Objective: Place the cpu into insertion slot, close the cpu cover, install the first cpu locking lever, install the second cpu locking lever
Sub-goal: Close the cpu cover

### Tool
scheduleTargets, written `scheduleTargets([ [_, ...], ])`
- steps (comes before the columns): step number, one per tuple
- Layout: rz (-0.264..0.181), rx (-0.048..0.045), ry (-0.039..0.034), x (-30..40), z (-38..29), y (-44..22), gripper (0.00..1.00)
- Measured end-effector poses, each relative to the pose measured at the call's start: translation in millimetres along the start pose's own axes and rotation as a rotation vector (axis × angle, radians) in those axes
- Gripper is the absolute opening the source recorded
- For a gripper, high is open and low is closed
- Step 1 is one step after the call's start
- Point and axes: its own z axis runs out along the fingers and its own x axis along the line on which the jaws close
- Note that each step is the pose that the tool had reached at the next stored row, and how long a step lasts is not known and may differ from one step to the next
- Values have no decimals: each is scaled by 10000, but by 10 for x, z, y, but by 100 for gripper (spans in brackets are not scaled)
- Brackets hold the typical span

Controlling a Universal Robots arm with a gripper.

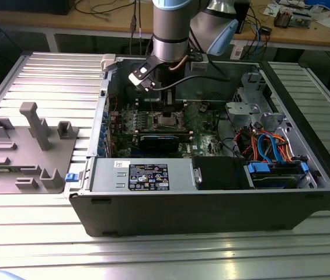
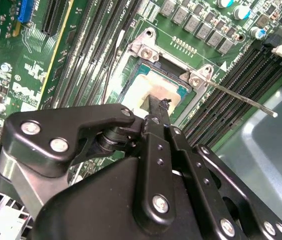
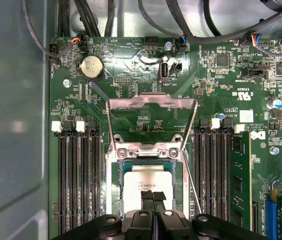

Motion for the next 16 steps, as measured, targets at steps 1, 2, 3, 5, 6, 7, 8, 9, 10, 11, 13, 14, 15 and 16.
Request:
scheduleTargets([
  [1,-1,-1,1,0,-16,1,11],
  [2,0,-2,3,-1,-26,1,11],
  [3,0,-2,3,-1,-26,1,11],
  [5,0,-1,2,-1,-26,1,11],
  [6,0,-1,2,-1,-27,1,11],
  [7,0,-1,1,-1,-27,1,11],
  [8,0,-1,1,-1,-27,1,11],
  [9,0,-1,1,-1,-27,1,11],
  [10,0,0,1,-1,-27,1,11],
  [11,-1,14,0,-1,-27,9,11],
  [13,-3,79,2,-1,-26,28,11],
  [14,-8,187,0,-1,-25,57,11],
  [15,-7,187,0,-1,-26,57,11],
  [16,-6,187,0,-1,-25,58,11],
])
